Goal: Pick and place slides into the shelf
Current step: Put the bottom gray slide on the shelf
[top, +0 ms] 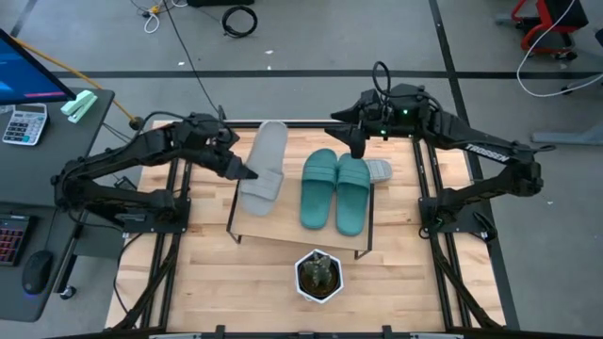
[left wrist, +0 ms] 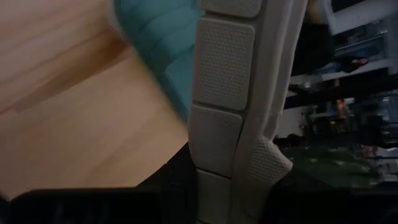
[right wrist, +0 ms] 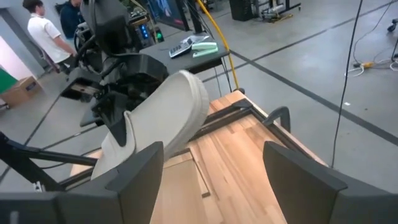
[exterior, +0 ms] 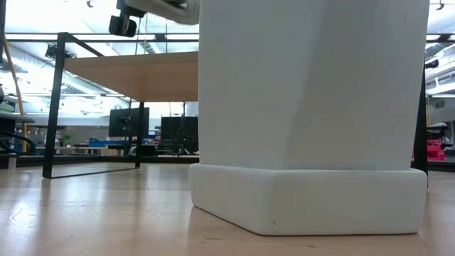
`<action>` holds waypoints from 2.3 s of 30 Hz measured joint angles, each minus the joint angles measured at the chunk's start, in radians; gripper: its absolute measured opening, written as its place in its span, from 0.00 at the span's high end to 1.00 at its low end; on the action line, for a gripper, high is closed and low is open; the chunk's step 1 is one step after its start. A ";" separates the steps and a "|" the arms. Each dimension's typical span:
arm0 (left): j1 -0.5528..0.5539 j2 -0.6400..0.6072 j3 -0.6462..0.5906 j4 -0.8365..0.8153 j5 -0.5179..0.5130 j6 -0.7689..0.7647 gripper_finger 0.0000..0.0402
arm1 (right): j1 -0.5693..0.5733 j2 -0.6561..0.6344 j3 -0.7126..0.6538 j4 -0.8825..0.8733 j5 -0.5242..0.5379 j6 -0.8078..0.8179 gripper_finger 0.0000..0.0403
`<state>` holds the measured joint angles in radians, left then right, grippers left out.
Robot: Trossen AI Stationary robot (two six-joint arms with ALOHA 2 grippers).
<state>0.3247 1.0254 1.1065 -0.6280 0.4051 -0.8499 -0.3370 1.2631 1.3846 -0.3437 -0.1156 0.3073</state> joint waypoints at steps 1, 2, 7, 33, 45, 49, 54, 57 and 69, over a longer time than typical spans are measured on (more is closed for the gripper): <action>-0.003 0.001 0.000 -0.017 -0.005 0.002 0.75 | 0.000 0.004 0.000 0.001 0.000 0.003 0.30; -0.008 0.001 0.000 -0.027 -0.009 0.005 0.75 | 0.000 0.007 0.000 0.004 0.000 0.003 0.30; -0.063 0.003 -0.001 -0.064 -0.046 -0.007 0.75 | 0.000 0.021 0.000 0.016 -0.001 0.003 0.30; -0.511 0.002 -0.001 -0.150 -0.458 -0.472 0.75 | -0.021 0.036 0.000 0.046 -0.034 -0.077 0.30; -0.677 0.038 0.000 -0.158 -0.589 -0.675 0.75 | -0.021 0.036 0.000 0.045 -0.063 -0.082 0.30; -0.704 0.082 0.000 -0.159 -0.590 -0.692 0.76 | -0.020 0.036 0.000 0.045 -0.075 -0.079 0.30; -0.707 0.115 0.000 -0.171 -0.599 -0.692 0.74 | -0.020 0.036 0.000 0.045 -0.078 -0.068 0.30; -0.707 0.124 0.000 -0.191 -0.611 -0.689 0.74 | -0.020 0.036 0.000 0.045 -0.080 -0.050 0.30; -0.707 0.122 0.000 -0.220 -0.641 -0.675 0.73 | 0.030 0.036 0.000 0.045 -0.073 -0.045 0.30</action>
<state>-0.3824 1.1473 1.1061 -0.8485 -0.2361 -1.5249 -0.3071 1.2991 1.3846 -0.2985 -0.1888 0.2623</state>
